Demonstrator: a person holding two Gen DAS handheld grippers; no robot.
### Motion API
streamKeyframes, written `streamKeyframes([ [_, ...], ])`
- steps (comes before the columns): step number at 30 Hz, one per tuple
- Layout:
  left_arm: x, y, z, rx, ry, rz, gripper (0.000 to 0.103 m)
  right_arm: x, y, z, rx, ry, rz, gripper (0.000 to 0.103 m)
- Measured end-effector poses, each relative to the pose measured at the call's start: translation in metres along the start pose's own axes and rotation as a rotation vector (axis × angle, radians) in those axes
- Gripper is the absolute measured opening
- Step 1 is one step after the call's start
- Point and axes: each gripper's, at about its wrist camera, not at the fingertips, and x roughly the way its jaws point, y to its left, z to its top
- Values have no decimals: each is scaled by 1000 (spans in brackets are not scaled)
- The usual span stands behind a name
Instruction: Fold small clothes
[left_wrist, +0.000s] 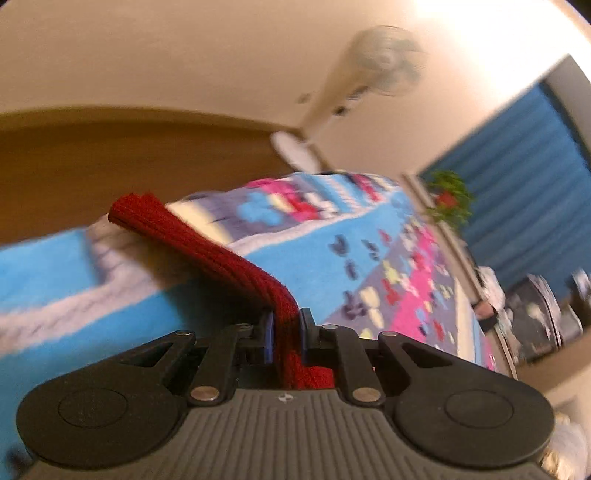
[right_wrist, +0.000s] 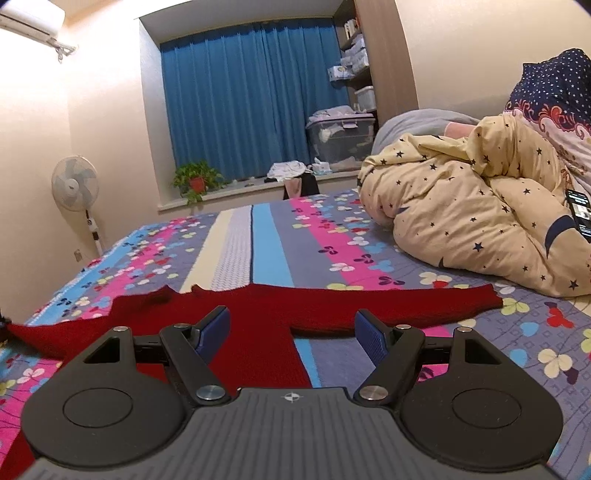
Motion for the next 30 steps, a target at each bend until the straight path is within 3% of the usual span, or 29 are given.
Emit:
streamKeyframes([
  [2, -13, 15, -4, -89, 11, 22, 19, -3, -2, 0, 18, -10, 7, 76],
  [5, -13, 44, -10, -150, 27, 39, 58, -7, -2, 0, 30, -18, 18, 76],
  [6, -7, 52, -8, -176, 67, 59, 58, -8, -1, 0, 24, -20, 22, 76],
  [8, 6, 70, -6, -225, 116, 19, 58, -12, 2, -1, 1, -28, 24, 76],
  [14, 11, 83, -4, -252, 83, -63, 59, -21, -5, -1, 28, -51, 9, 76],
  [19, 13, 83, -4, -214, 53, -68, 56, -15, -7, -1, 49, -37, 5, 76],
  [22, 20, 80, -2, -191, 46, -36, 32, -11, 0, -1, 14, -25, 5, 76],
  [23, 25, 80, -1, -190, 48, -17, 18, -10, 2, -2, 6, -22, 5, 76],
  [26, 28, 83, -1, -209, 50, 1, 14, -9, 5, -2, 2, -19, 4, 76],
  [28, 23, 63, 0, -130, 31, 69, 14, -8, 5, -2, 5, -19, 8, 76],
  [30, 12, 25, -6, 38, -38, 131, 14, -8, 6, -2, 5, -20, 9, 76],
])
